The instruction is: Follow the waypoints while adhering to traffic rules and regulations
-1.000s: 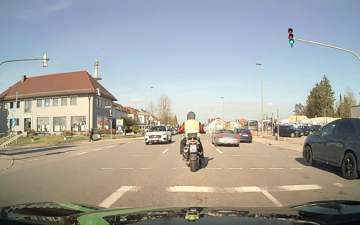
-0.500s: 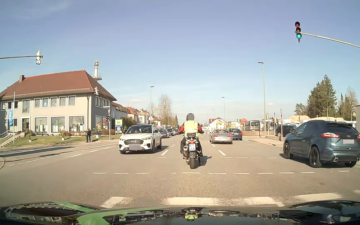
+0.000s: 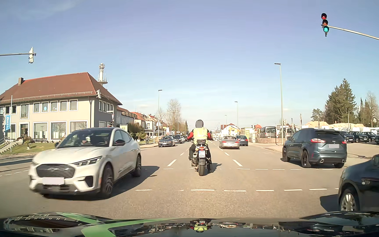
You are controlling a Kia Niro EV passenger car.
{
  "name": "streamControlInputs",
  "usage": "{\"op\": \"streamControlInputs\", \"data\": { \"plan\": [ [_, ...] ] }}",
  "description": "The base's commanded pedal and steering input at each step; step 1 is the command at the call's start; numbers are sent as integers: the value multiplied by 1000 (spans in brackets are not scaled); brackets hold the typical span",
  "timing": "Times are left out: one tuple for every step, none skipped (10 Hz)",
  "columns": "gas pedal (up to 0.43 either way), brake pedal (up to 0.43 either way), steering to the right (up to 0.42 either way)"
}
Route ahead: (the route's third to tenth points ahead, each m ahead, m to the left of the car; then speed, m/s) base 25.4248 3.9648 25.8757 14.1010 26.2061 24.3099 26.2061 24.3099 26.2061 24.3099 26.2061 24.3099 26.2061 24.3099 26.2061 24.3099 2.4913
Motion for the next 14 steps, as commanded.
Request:
{"op": "streamControlInputs", "data": {
  "plan": [
    [67,0,-11],
    [47,0,-10],
    [47,0,-10],
    [39,0,-9],
    [28,0,-7],
    [28,0,-2],
    [20,0,1],
    [0,0,3],
    [0,0,3],
    [0,0,3],
    [0,0,3],
    [0,104,3],
    [0,128,3],
    [0,128,3]
  ]
}}
